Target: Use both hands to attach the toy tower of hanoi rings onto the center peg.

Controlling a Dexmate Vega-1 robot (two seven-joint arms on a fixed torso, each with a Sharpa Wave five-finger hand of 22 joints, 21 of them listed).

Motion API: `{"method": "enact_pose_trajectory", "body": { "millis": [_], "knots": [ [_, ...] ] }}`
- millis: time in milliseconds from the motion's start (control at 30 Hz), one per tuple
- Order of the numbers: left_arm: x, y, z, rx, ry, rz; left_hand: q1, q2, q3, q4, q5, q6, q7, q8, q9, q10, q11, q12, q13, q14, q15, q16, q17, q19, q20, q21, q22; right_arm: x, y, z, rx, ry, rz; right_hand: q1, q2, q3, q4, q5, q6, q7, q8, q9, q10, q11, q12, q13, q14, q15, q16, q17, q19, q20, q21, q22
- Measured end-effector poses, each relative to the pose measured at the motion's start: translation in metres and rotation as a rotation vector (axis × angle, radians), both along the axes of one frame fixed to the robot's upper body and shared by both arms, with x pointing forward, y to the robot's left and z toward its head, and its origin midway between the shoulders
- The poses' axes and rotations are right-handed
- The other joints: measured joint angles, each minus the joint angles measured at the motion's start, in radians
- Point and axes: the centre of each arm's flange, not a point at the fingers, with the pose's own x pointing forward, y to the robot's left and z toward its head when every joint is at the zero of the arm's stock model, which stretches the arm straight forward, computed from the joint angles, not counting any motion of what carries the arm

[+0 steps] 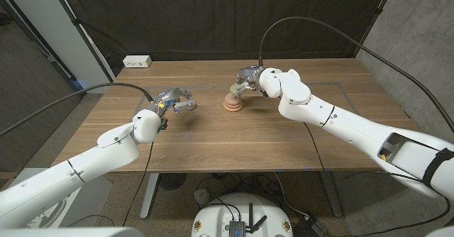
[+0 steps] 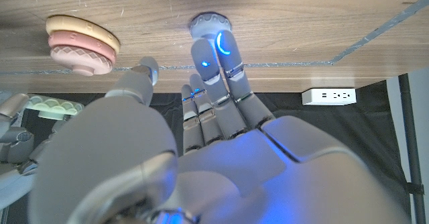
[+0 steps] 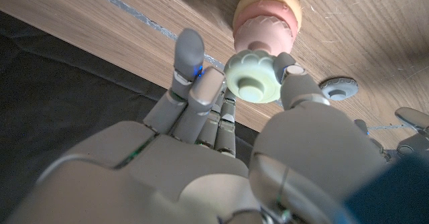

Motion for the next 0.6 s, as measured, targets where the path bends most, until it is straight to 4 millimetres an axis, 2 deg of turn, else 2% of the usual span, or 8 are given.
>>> {"method": "enact_pose_trajectory", "body": {
  "millis": [600],
  "knots": [
    [0.001,0.003,0.0,-0.007,0.0,0.001,0.0,0.0,0.003,-0.003,0.0,0.0,0.0,0.0,0.0,0.0,0.0,0.0,0.0,0.0,0.0,0.0,-0.002,0.0,0.0,0.0,0.0,0.016,0.014,0.001,-0.009,0.019,-0.043,0.0,0.0,0.0,0.0,0.0,0.0,0.0,0.0,0.0,0.0,0.0,-0.003,0.005,0.0,0.0,0.004,-0.002,0.0,0.0,0.0,0.0]
  ]
}}
